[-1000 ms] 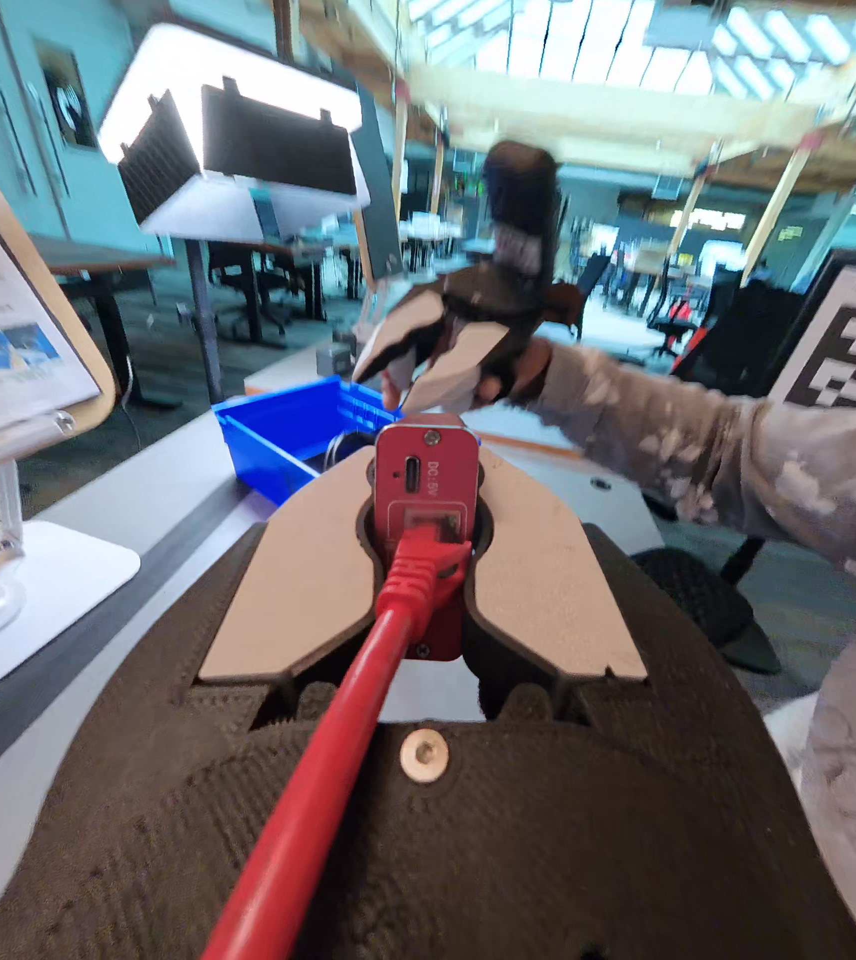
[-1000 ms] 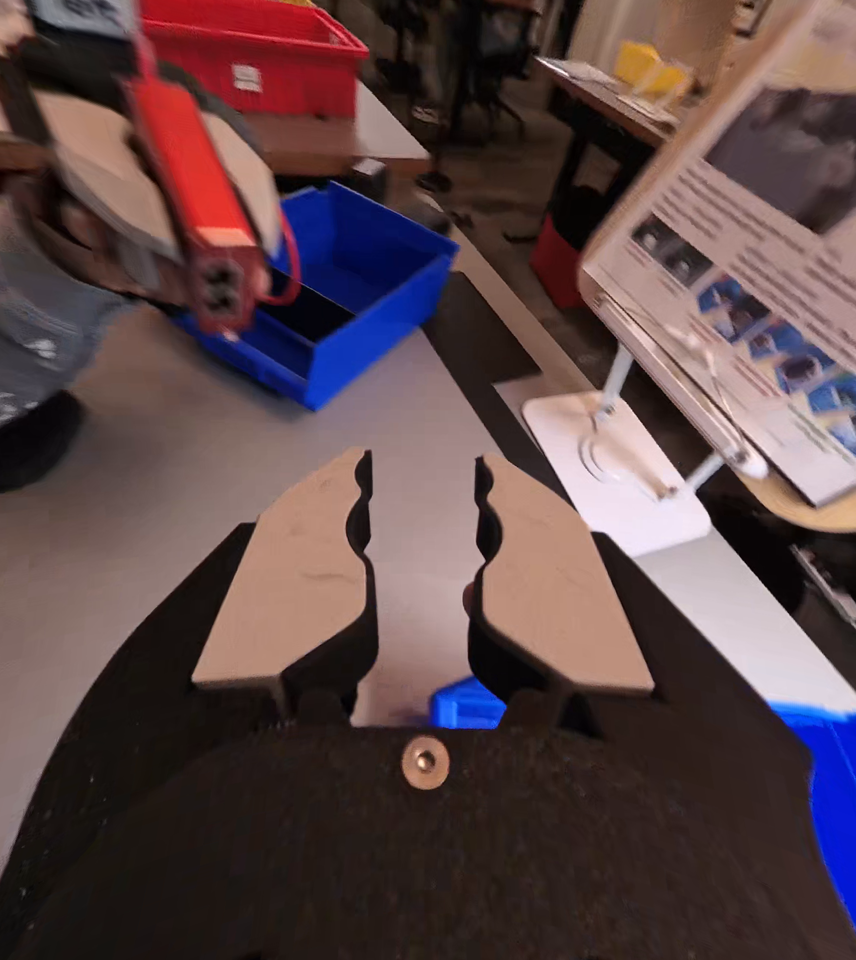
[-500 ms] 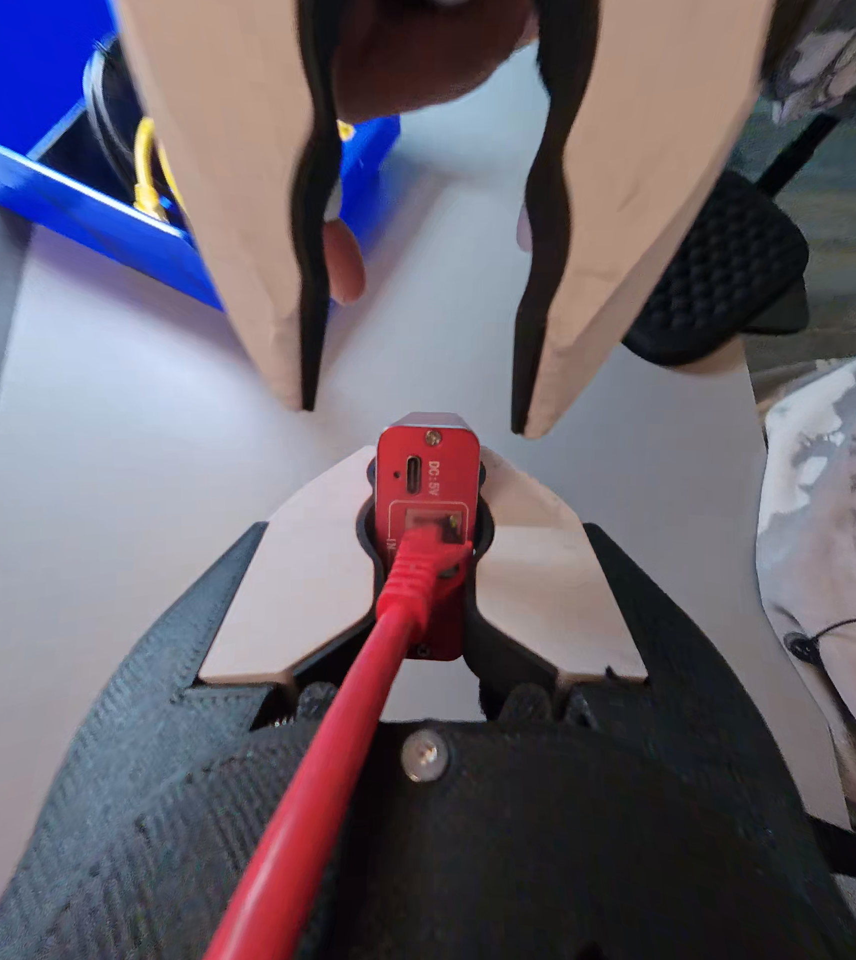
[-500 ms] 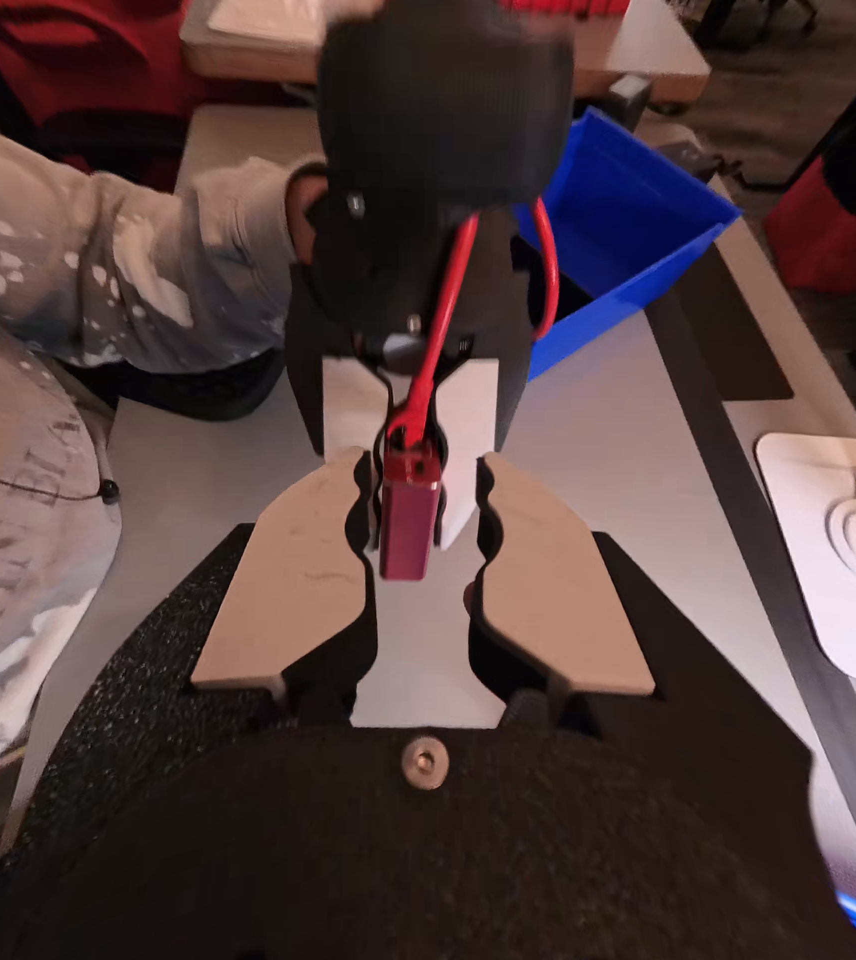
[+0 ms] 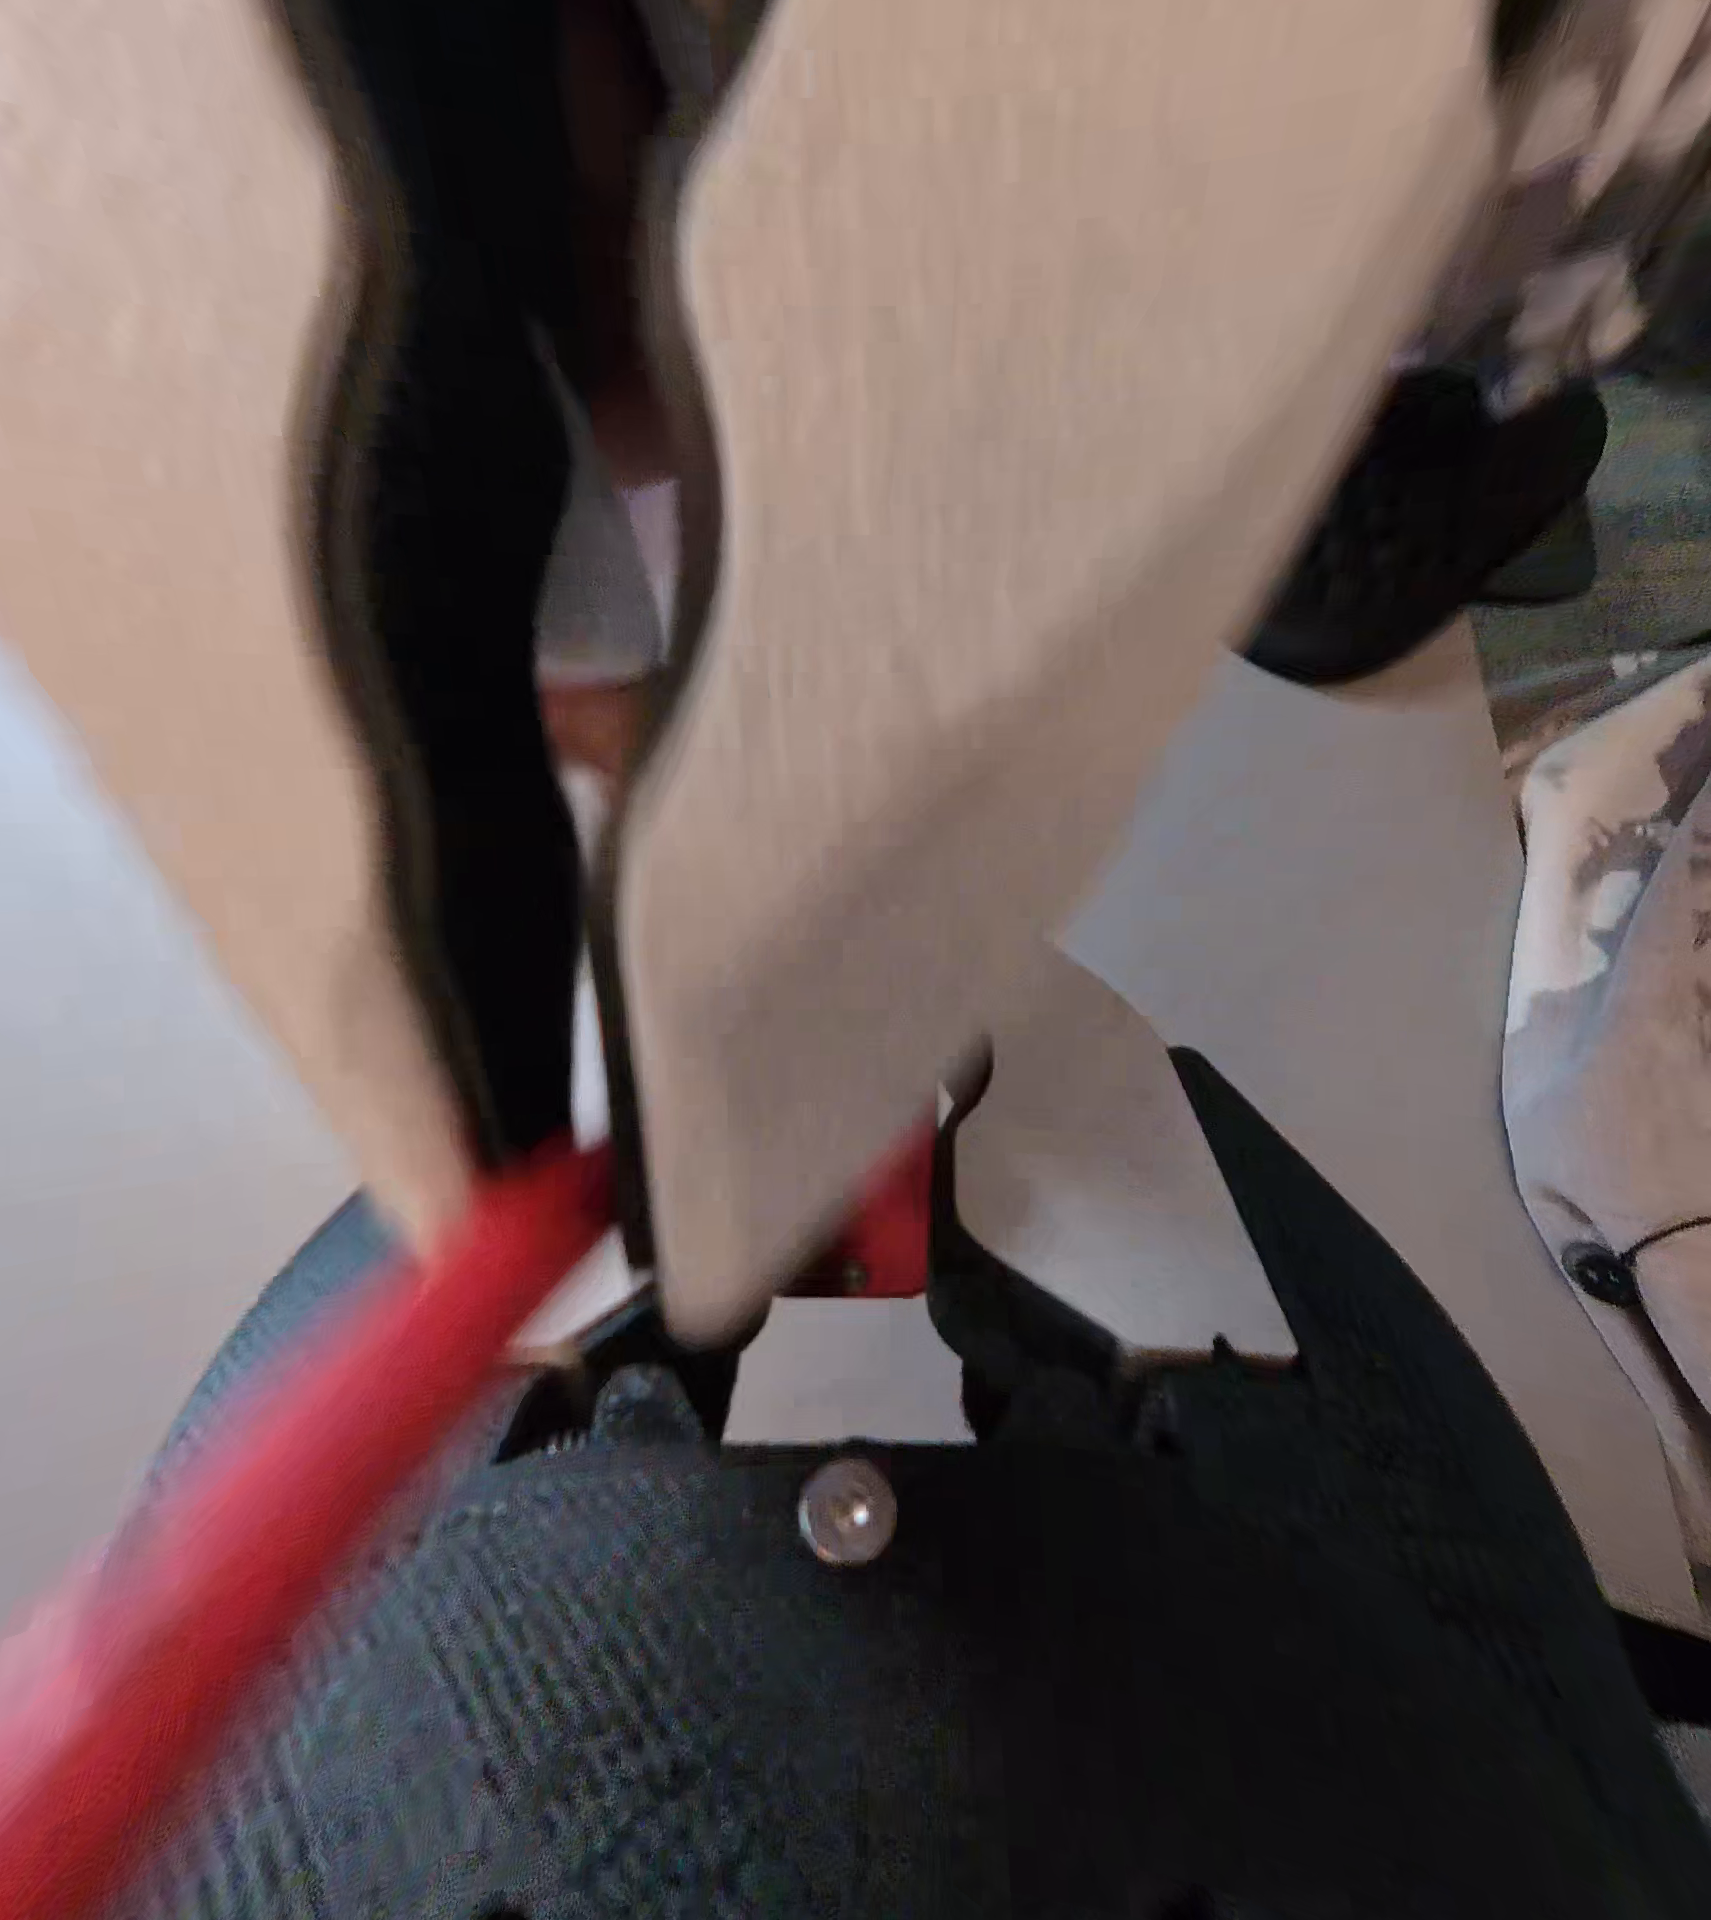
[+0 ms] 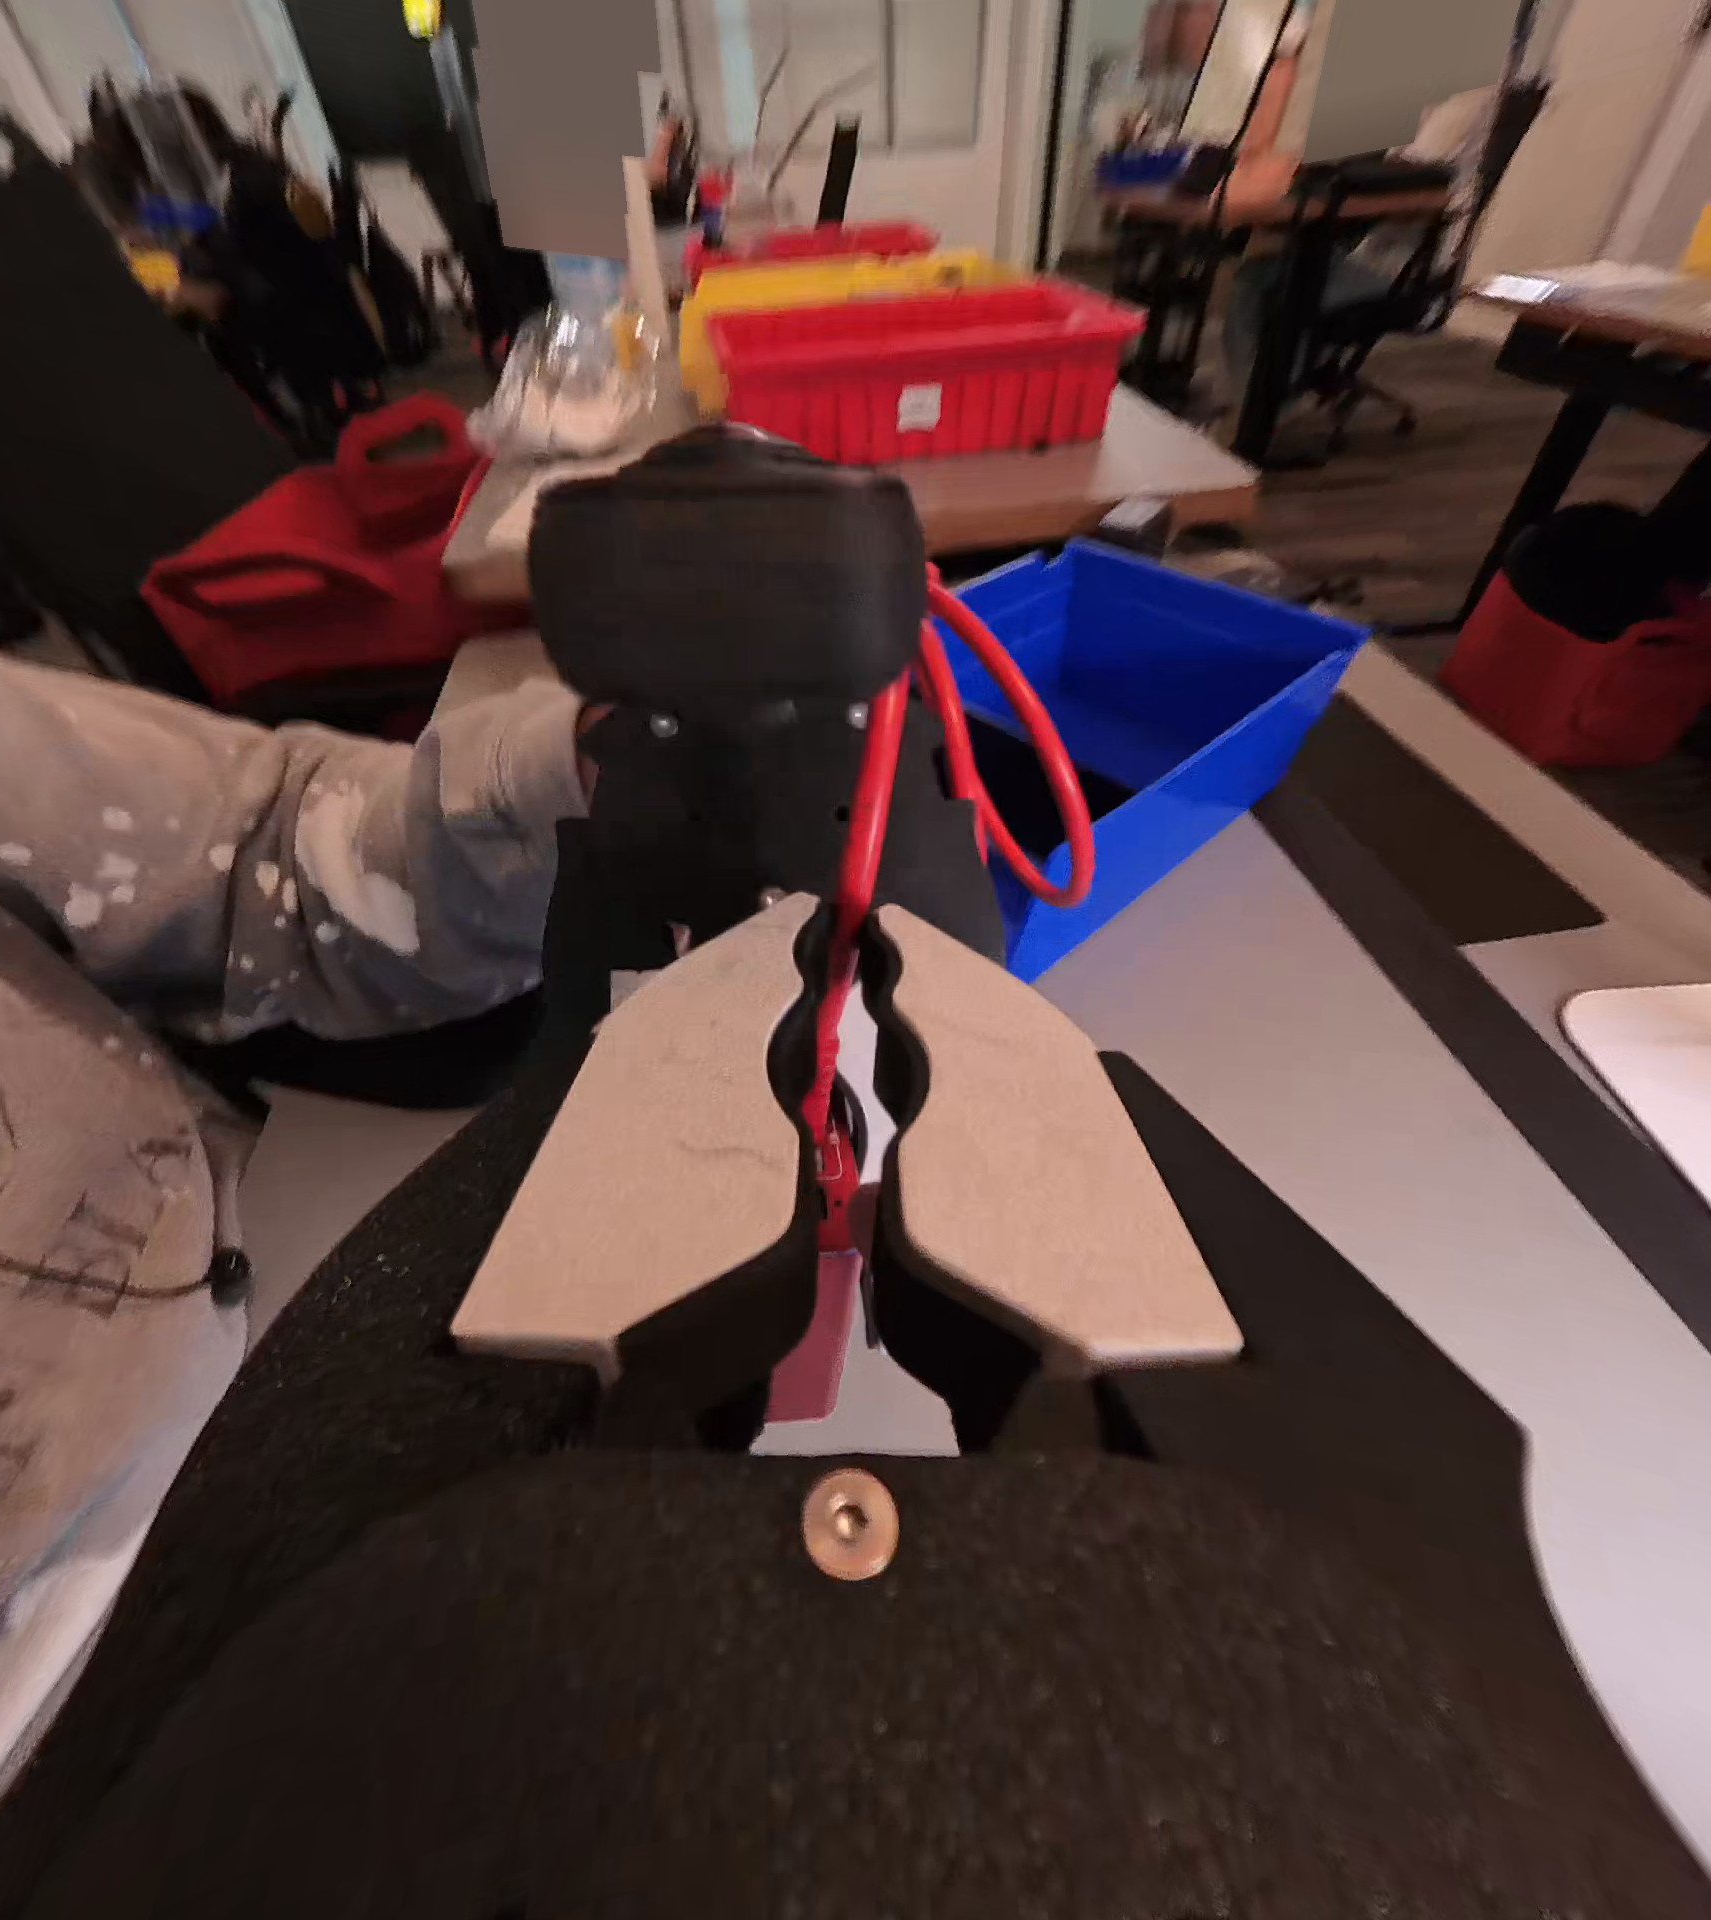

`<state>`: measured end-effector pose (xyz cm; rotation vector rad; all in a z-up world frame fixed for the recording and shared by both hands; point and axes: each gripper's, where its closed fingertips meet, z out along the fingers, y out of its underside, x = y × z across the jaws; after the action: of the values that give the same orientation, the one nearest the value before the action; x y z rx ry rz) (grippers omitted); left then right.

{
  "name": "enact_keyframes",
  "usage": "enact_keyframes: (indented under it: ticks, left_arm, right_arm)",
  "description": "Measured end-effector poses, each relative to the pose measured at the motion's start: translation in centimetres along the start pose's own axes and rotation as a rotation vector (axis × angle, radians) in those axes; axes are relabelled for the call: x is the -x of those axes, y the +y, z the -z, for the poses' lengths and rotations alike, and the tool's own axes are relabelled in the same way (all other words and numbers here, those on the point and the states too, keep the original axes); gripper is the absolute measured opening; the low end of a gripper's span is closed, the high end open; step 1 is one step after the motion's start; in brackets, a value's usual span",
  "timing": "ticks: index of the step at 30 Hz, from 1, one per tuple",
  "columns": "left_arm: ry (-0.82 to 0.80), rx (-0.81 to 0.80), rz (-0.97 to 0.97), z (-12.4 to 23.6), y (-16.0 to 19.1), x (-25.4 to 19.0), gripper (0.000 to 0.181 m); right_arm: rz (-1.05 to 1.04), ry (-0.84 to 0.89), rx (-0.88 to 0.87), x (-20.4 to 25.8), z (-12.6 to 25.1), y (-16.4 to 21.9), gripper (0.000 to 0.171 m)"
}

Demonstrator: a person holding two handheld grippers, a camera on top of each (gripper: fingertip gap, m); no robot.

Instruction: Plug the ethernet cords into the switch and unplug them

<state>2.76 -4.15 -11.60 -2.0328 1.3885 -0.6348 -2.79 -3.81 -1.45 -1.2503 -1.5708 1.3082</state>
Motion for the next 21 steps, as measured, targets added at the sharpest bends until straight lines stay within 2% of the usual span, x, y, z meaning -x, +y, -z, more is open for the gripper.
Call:
enact_keyframes:
  ticks: [6, 10, 14, 21]
  left_arm:
    - [-0.081, -0.359, 0.023, 4.3, -4.4, 2.0, 0.031]
    - [-0.041, -0.447, -0.010, 6.3, -5.2, 1.3, 0.023]
    - [-0.047, -0.368, -0.034, 5.3, -4.0, 1.2, 0.028]
    - [0.042, -0.479, 0.007, 5.0, -4.3, 1.6, 0.031]
  right_arm:
    - [-0.053, 0.077, -0.348, -1.8, 3.6, -2.1, 0.004]
    - [-0.044, 0.052, -0.457, -1.4, 4.0, -2.2, 0.004]
    - [-0.042, 0.044, -0.453, -1.3, 3.6, -1.8, 0.004]
    - [0.025, 0.090, -0.380, -1.2, 3.6, -1.6, 0.004]
